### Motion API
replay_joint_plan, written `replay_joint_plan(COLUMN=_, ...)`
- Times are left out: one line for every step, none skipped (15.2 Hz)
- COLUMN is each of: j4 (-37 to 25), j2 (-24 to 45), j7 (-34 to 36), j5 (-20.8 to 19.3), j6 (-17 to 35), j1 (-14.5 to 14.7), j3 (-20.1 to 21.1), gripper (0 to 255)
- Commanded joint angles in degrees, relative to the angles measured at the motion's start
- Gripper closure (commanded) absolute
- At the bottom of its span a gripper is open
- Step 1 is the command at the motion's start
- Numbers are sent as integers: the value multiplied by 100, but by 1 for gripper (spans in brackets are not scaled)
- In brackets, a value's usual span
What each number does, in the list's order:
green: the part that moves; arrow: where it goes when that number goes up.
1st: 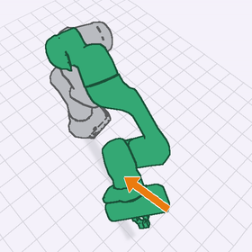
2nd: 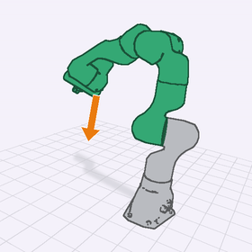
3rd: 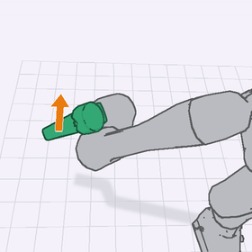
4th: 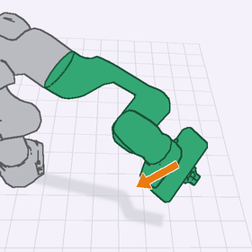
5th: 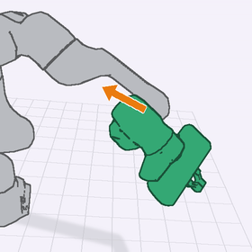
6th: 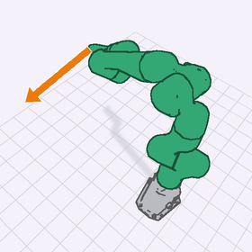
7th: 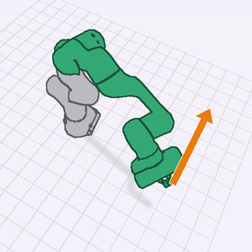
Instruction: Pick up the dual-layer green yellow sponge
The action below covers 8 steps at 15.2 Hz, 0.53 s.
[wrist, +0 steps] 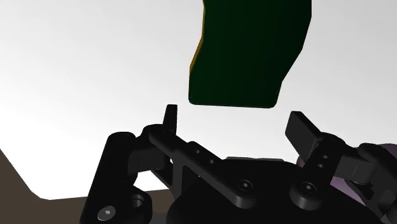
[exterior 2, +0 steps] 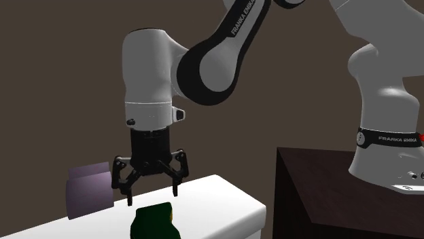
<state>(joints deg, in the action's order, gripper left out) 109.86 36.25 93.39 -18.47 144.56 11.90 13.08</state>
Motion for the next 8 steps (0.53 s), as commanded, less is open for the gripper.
replay_joint_plan(j4=-43, j2=113, j7=29, j5=-36, j6=73, j1=28, j3=-35, gripper=0)
replay_joint_plan(j4=-42, j2=113, j7=29, j5=-36, j6=73, j1=28, j3=-35, gripper=0)
replay_joint_plan(j4=-45, j2=115, j7=25, j5=-36, j6=72, j1=25, j3=-35, gripper=255)
replay_joint_plan(j4=-44, j2=116, j7=24, j5=-36, j6=74, j1=24, j3=-36, gripper=255)
replay_joint_plan(j4=-41, j2=111, j7=20, j5=-35, j6=73, j1=20, j3=-35, gripper=255)
replay_joint_plan(j4=-41, j2=112, j7=20, j5=-35, j6=73, j1=20, j3=-35, gripper=255)
replay_joint_plan(j4=-40, j2=112, j7=20, j5=-35, j6=74, j1=19, j3=-35, gripper=255)
replay_joint_plan(j4=-37, j2=109, j7=21, j5=-35, j6=74, j1=20, j3=-34, gripper=255)
